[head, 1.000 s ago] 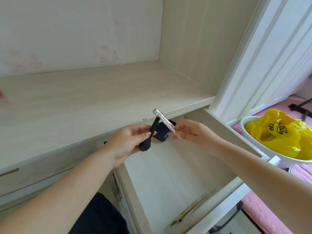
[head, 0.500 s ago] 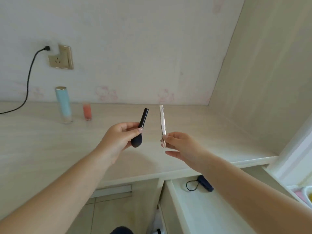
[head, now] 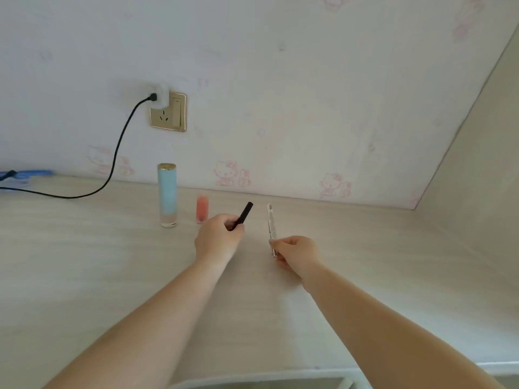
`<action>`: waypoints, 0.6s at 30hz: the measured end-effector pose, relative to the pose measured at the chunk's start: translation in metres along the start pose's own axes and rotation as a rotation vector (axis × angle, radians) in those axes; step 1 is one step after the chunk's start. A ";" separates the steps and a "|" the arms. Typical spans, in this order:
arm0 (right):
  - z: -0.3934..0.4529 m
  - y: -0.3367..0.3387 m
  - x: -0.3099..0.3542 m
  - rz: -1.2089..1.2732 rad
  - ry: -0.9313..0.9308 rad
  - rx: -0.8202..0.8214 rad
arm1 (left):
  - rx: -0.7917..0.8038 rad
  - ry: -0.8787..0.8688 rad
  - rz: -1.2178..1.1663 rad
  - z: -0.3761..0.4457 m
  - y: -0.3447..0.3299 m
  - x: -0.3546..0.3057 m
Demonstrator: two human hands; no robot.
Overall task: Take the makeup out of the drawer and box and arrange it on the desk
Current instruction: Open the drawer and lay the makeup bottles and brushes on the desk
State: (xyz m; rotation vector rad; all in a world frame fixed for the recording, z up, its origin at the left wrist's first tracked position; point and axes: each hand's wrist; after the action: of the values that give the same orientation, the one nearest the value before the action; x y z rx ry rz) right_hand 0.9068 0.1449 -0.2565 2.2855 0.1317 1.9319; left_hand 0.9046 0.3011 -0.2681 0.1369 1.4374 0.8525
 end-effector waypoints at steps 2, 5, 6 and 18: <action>0.014 -0.009 0.001 -0.082 0.037 -0.019 | -0.022 0.026 0.055 0.013 -0.006 0.006; 0.032 -0.016 0.005 -0.189 0.062 -0.028 | -0.019 0.012 0.174 0.028 -0.014 0.012; 0.038 -0.017 0.006 -0.221 0.060 -0.030 | -0.016 -0.008 0.207 0.032 -0.016 0.013; 0.065 -0.021 0.020 -0.549 0.028 0.051 | -0.025 -0.066 0.425 0.049 -0.028 0.018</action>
State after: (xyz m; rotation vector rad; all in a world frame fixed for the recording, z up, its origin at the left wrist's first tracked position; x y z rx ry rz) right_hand 0.9743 0.1649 -0.2513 1.9677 0.7327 1.6781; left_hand 0.9583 0.3113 -0.2893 0.4592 1.3549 1.1989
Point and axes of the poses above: each hand's wrist, its own z-axis towards the middle knuckle, its own y-axis out of the back of the hand, x = y × z, and after that the axes turned 12 degrees about z, right-handed
